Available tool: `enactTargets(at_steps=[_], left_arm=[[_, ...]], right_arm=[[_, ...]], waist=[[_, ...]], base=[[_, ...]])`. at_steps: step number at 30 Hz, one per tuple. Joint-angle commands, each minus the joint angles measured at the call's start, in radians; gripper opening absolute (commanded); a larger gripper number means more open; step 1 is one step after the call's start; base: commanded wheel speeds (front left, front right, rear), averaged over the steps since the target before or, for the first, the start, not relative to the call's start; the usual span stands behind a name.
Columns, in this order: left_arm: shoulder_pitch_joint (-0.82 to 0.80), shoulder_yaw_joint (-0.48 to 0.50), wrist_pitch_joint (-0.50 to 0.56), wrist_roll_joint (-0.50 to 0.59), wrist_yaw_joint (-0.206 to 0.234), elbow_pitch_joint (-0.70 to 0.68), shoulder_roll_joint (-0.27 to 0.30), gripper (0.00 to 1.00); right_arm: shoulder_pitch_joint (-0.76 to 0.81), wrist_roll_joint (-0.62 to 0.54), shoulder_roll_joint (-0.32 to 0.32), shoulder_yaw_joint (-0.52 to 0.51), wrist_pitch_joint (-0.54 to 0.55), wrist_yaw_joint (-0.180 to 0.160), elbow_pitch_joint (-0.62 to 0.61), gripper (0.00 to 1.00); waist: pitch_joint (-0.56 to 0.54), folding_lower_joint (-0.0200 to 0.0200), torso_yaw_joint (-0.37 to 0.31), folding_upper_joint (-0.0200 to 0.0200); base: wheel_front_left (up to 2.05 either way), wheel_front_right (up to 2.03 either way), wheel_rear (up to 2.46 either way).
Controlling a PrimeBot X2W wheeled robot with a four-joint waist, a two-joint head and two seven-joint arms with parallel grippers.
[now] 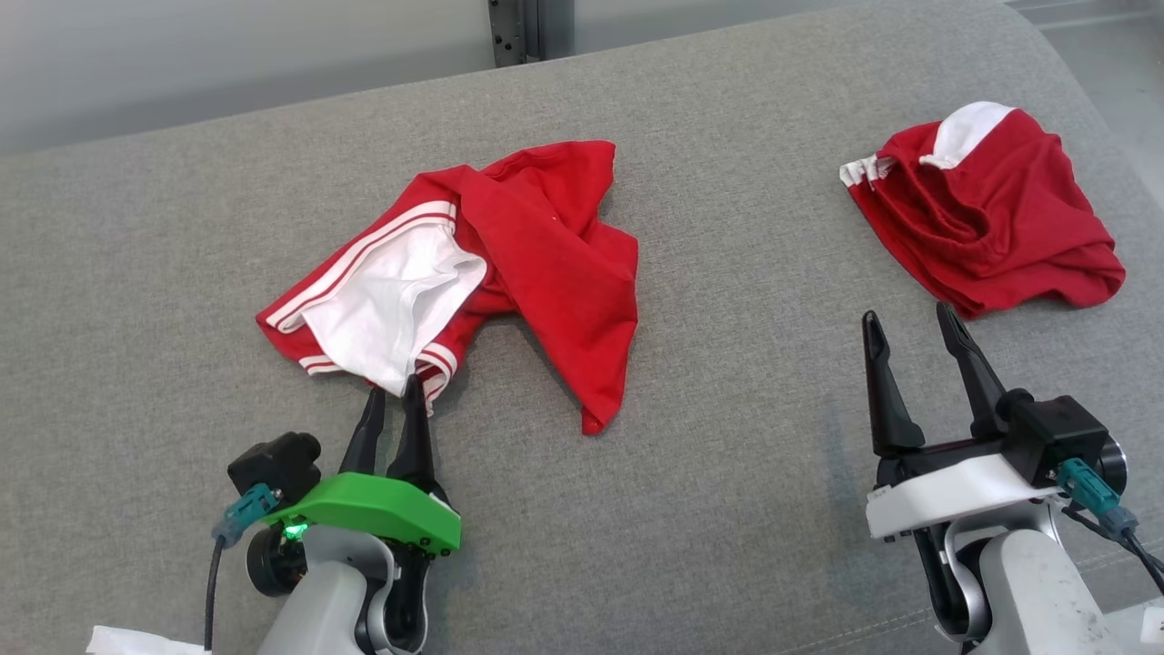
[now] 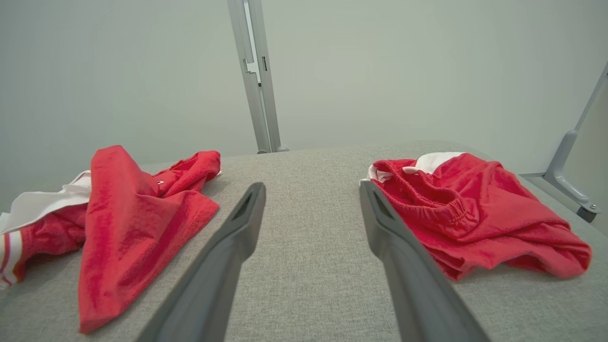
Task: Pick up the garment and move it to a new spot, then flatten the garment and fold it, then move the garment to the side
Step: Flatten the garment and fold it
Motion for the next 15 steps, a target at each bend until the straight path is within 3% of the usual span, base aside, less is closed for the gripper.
enactTargets(at_steps=[1, 3, 5, 6, 7, 15], left_arm=[[-0.02, 0.001, -0.005, -0.01, -0.002, 0.009, 0.003, 0.47], [-0.031, 0.004, -0.006, -0.018, -0.005, 0.022, 0.003, 0.44], [-0.039, 0.008, -0.007, -0.027, -0.011, 0.032, 0.004, 0.33], [-0.043, 0.011, -0.008, -0.028, -0.011, 0.037, 0.004, 0.21], [-0.047, 0.015, -0.008, -0.023, -0.011, 0.039, 0.004, 0.01], [-0.008, 0.053, -0.007, 0.061, -0.03, -0.042, 0.005, 0.0]], right_arm=[[0.004, -0.002, -0.002, 0.0, -0.003, 0.0, 0.003, 1.0], [0.005, -0.005, -0.002, -0.003, -0.003, 0.0, 0.002, 1.0], [0.008, -0.007, -0.001, -0.007, -0.003, 0.0, 0.002, 1.0], [0.01, -0.008, -0.001, -0.008, -0.003, 0.0, 0.002, 1.0], [0.01, -0.009, -0.001, -0.01, -0.003, 0.0, 0.002, 1.0], [0.023, -0.009, -0.001, -0.027, -0.003, 0.0, 0.001, 1.0]], waist=[[0.0, 0.0, -0.007, 0.0], [-0.001, 0.0, -0.012, 0.0], [-0.001, 0.0, -0.015, 0.0], [-0.002, 0.0, -0.016, 0.0], [-0.003, 0.0, -0.017, 0.0], [-0.021, 0.0, 0.022, 0.0]], base=[[0.0, 0.0, 0.0], [0.0, 0.0, 0.0], [0.0, 0.0, 0.0], [0.0, 0.0, 0.0], [0.0, 0.0, 0.0], [0.0, 0.0, 0.0]])
